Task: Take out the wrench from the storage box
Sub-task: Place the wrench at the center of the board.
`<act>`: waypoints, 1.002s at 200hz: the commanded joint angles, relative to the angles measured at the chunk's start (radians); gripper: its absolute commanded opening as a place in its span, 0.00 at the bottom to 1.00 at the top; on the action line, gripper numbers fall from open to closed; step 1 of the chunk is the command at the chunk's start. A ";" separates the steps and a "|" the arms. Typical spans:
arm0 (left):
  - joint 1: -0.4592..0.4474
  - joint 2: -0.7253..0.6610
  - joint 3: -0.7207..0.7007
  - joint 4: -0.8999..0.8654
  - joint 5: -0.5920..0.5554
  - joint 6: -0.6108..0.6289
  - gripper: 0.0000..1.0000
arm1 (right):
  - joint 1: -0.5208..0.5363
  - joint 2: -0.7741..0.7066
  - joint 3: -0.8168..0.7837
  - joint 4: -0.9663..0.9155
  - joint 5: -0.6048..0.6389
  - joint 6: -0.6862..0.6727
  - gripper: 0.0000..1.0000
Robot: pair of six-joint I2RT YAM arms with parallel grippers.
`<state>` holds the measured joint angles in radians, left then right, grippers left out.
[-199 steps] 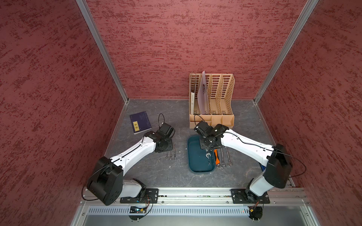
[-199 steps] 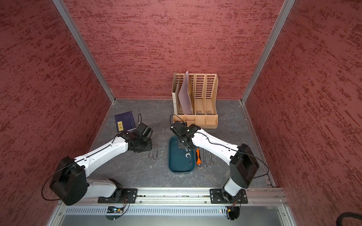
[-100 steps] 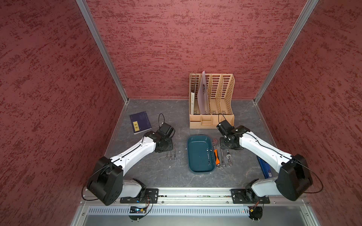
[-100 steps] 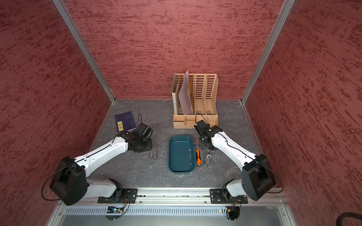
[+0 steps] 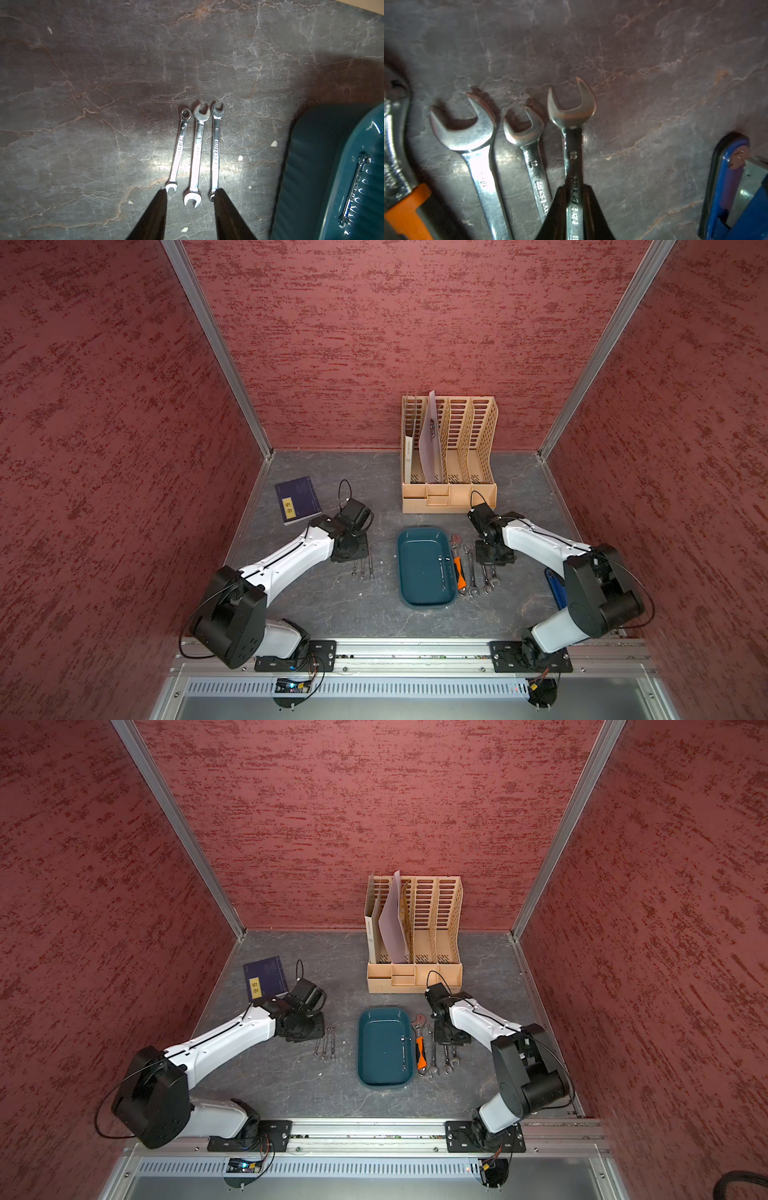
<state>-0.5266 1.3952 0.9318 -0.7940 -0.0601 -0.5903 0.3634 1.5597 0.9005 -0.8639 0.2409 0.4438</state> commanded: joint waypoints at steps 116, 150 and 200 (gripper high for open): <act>-0.072 0.045 0.100 -0.038 -0.003 -0.022 0.41 | -0.038 0.066 0.035 -0.012 0.018 0.015 0.32; -0.160 0.072 0.164 -0.053 -0.011 -0.052 0.42 | -0.038 -0.001 0.029 -0.005 -0.051 0.010 0.39; -0.328 0.170 0.307 -0.025 0.001 -0.108 0.43 | -0.038 -0.191 0.010 0.021 -0.159 0.008 0.44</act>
<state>-0.7956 1.5158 1.1744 -0.8444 -0.0643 -0.6594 0.3309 1.4555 0.9131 -0.8577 0.1547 0.4515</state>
